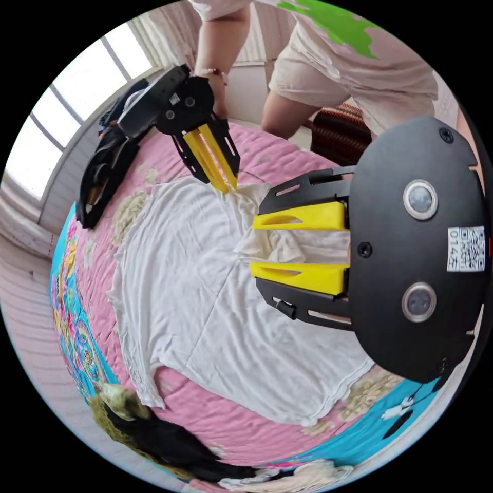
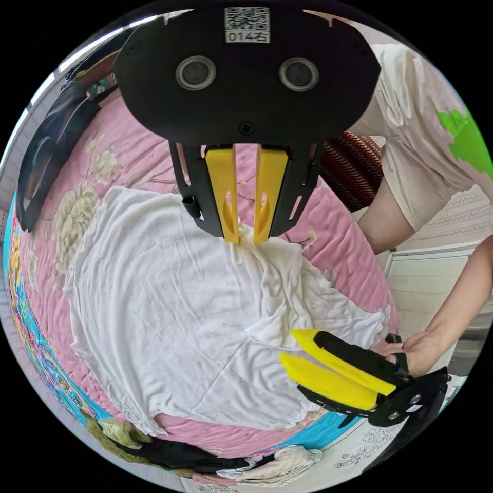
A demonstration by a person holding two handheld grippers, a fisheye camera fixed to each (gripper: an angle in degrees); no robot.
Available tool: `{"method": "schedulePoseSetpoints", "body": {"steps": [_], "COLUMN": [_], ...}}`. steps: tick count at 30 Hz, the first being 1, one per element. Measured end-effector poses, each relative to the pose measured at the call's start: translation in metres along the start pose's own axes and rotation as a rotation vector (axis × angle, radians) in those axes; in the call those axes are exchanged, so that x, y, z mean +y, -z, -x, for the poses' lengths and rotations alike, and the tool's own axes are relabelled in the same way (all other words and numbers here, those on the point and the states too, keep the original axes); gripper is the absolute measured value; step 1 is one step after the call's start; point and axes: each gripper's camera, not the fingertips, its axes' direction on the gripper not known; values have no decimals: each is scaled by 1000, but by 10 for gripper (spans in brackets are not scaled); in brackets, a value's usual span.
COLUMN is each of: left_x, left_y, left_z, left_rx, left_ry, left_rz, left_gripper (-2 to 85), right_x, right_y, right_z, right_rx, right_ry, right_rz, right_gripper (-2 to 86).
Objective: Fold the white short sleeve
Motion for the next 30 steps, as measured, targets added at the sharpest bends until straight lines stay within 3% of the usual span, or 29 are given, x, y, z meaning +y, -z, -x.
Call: {"method": "schedulePoseSetpoints", "body": {"steps": [2,6,9,12,14,17,19,27,30], "left_x": [-20,-39,-43,-32,-21,-13,-14,-24,-34], "left_y": [-9,-19,-1,8,1,4,12,28,12], "left_z": [-11,-13,13,61,86,97,96,49,32], "left_rx": [-79,-97,-64,36,191,369,393,126,23], "left_ry": [-135,-196,-5,329,487,551,534,342,276], "left_rz": [65,130,53,5,-25,-131,-147,47,135], "left_gripper": [72,6,-5,-6,0,57,86,83,45], "right_x": [-4,-6,-4,3,10,24,34,32,29], "right_y": [1,10,13,17,23,33,39,33,37], "right_z": [-7,-29,-46,-64,-76,-95,-105,-98,-99], "right_rx": [-20,-67,-124,-210,-272,-351,-350,-191,-124], "right_ry": [3,-15,-40,-90,-134,-206,-240,-158,-147], "right_rz": [6,-9,-10,-29,-67,-102,-119,-5,2], "right_gripper": [45,31,27,27,30,37,38,55,29]}}
